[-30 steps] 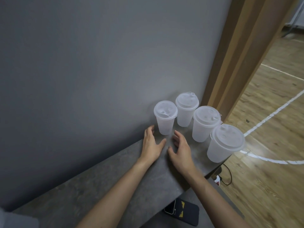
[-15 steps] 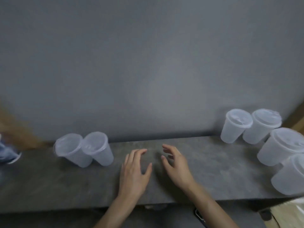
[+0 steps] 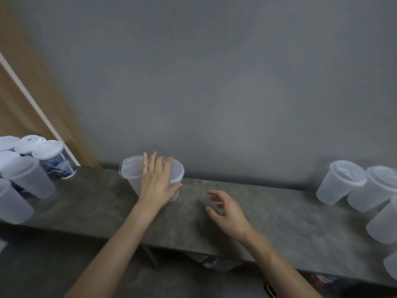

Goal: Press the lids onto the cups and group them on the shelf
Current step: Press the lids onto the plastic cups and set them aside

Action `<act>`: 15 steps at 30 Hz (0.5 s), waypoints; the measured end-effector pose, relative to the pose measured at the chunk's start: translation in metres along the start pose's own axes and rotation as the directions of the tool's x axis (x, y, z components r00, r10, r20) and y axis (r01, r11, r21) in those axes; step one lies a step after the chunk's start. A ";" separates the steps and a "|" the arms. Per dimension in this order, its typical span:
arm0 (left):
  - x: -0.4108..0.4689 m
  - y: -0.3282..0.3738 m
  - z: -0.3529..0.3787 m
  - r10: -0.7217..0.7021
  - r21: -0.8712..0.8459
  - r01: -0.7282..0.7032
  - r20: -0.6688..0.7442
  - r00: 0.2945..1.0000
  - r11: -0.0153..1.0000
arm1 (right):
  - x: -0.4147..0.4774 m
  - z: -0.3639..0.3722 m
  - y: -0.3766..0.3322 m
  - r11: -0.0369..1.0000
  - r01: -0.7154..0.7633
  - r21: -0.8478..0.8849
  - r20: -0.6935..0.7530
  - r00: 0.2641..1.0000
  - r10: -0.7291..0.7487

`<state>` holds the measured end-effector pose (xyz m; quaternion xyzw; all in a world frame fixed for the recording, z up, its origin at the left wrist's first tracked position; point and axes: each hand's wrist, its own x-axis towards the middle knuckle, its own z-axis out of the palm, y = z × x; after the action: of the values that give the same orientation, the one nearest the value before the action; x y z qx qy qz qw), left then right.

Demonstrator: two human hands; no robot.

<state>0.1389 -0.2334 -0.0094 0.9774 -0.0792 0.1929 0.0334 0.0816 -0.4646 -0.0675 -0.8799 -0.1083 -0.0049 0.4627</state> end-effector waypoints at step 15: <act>0.004 0.012 -0.032 -0.086 -0.381 0.032 -0.125 0.988 0.924 | -0.007 -0.010 0.018 0.958 -0.136 0.253 -0.158 0.971 0.179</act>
<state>0.1282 -0.2431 0.0221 0.9387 -0.0827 0.2410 0.2321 0.0795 -0.4835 -0.0770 -0.8191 0.0048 -0.0341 0.5726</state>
